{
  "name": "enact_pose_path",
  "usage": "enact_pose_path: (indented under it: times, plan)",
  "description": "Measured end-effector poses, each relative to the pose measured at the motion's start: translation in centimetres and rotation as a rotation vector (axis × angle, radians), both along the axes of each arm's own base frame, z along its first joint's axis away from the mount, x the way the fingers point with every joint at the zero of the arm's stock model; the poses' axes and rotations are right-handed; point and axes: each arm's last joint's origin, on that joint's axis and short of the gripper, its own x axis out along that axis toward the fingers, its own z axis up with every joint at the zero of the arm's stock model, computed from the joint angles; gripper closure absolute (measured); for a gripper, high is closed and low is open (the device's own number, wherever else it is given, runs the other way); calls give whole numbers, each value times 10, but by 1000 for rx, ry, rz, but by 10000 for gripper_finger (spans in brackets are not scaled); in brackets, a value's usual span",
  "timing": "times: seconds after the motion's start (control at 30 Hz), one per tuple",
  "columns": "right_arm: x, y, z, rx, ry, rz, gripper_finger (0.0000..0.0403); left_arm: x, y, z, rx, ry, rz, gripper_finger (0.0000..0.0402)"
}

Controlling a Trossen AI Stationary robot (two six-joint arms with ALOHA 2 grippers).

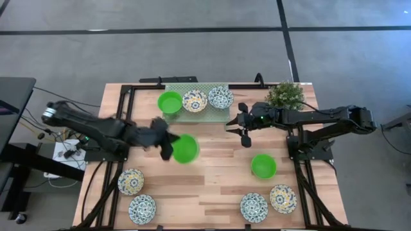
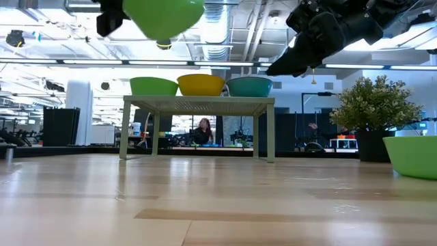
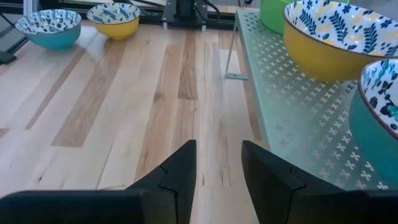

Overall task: Pick & Place Mini bowls
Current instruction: Stack the bottom green bowl on the green bowl on the shelf

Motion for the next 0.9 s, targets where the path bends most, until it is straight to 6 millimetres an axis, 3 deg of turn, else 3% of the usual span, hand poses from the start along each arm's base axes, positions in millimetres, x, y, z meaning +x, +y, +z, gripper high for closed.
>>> enact_pose_path:
  times: [0.17,0.3,0.57,0.9]
  plan:
    - [0,0,0,0,0,0,280,-22,26,21,80,-107,194,394]
    - [0,0,0,0,0,0,280,-31,45,26,100,-122,295,394]
    - [0,0,0,0,0,0,280,-39,79,20,118,-23,475,395]
    - [0,0,0,-7,0,3,280,-53,117,10,-11,69,601,394]
